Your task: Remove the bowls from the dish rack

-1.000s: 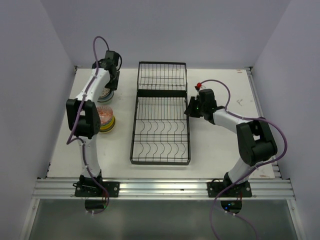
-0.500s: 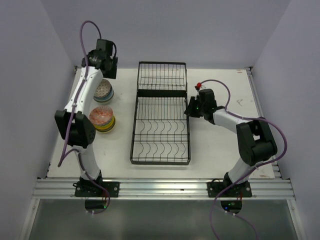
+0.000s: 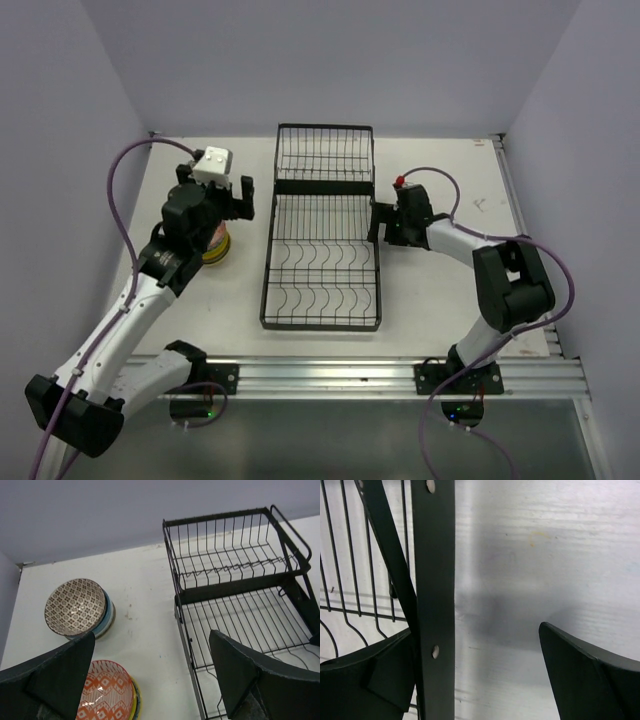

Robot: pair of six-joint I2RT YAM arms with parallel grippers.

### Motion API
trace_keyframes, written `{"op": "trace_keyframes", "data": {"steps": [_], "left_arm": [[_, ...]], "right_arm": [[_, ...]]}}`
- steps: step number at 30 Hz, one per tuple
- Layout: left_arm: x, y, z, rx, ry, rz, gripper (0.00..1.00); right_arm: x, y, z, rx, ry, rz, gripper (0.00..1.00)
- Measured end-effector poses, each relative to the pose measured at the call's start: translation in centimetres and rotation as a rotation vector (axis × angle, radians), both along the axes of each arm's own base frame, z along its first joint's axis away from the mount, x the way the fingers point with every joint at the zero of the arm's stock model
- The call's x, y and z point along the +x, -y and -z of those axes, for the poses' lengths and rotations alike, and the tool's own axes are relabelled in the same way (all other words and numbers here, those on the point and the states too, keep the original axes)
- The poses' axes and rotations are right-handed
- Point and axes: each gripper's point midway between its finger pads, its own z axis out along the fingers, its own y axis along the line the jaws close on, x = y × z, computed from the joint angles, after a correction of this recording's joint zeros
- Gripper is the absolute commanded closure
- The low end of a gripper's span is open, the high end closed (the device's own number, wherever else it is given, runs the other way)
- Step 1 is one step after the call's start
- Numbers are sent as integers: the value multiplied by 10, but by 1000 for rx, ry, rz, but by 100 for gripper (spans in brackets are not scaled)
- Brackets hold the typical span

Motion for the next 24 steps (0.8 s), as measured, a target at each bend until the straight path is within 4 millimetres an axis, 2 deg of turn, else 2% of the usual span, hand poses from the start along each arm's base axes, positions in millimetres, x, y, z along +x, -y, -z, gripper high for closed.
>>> {"op": "trace_keyframes", "data": {"steps": [3, 6, 8, 11, 16, 17, 20, 22, 24], "left_arm": [[-3, 0, 36, 12, -48, -1, 0], [-6, -4, 53, 16, -75, -13, 0], [-9, -9, 52, 9, -48, -39, 0], [-12, -22, 40, -7, -1, -102, 0], [-15, -31, 19, -46, 72, -150, 0], [-16, -32, 17, -51, 80, -151, 0], [-18, -36, 14, -60, 92, -170, 0], [-17, -40, 16, -59, 87, -201, 0], [-15, -44, 22, -59, 67, -231, 0]], "right_arm": [[-7, 11, -7, -43, -8, 23, 1], [-10, 16, -20, -56, 3, 36, 1], [-9, 17, -34, -54, 23, 41, 1], [-3, 16, -66, -40, 79, 42, 1], [12, 16, -156, -14, 287, 35, 1], [12, 18, -175, -7, 336, 42, 1], [3, 31, -216, -5, 449, 90, 1], [-6, 42, -233, -4, 513, 131, 1], [-18, 50, -231, -6, 534, 155, 1]]}}
